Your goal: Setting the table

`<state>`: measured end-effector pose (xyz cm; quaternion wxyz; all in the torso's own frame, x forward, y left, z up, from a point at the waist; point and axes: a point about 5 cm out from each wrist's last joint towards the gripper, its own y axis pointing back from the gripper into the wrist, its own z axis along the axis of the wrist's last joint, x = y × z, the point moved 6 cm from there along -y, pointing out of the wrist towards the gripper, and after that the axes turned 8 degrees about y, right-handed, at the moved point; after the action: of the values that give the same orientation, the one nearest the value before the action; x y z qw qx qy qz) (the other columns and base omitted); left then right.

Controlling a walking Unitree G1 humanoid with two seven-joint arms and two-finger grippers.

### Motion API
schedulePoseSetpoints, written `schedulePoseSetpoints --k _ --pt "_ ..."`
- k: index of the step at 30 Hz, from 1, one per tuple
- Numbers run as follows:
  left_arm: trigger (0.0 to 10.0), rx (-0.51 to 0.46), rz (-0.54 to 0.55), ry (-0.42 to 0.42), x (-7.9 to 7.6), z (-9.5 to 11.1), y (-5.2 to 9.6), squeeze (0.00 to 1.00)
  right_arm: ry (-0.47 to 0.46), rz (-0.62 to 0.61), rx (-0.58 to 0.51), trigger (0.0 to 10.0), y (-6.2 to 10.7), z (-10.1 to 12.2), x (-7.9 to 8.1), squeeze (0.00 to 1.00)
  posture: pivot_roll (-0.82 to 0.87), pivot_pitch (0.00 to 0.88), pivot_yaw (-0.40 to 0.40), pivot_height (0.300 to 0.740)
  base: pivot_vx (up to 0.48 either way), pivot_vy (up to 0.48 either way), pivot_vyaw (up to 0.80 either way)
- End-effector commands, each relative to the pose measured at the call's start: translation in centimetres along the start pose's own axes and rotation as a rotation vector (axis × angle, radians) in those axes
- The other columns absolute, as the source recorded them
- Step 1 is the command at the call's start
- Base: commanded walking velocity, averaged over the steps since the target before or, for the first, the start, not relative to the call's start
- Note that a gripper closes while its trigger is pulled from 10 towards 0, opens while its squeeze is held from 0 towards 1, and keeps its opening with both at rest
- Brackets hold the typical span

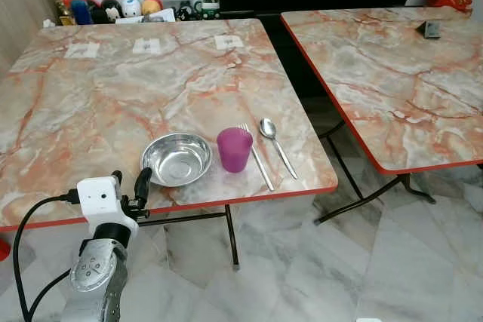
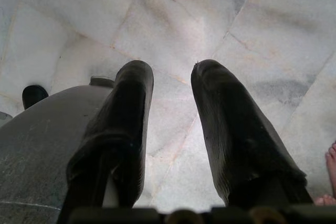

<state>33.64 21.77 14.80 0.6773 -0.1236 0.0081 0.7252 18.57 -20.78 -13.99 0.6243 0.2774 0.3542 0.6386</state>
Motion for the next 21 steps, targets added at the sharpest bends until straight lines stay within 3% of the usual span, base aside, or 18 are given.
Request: schedulePoseSetpoints --k 1,16,21 --pt "10.0 -0.011 0.004 0.005 0.09 0.53 -0.11 0.00 -0.002 -0.006 0.014 10.0 0.16 -0.59 -0.18 0.00 0.08 0.119 -0.032 0.740 0.281 0.000 0.00" --pt "10.0 -0.019 0.001 -0.006 0.20 0.79 -0.17 0.00 -0.002 -0.008 0.016 10.0 0.16 -0.59 -0.24 0.00 0.08 0.120 -0.035 0.740 0.296 0.000 0.00" --pt "10.0 -0.022 -0.019 0.001 -0.08 1.01 -0.19 0.00 0.000 -0.008 0.017 10.0 0.15 -0.59 -0.24 0.00 0.09 0.121 -0.035 0.740 0.000 0.000 0.00"
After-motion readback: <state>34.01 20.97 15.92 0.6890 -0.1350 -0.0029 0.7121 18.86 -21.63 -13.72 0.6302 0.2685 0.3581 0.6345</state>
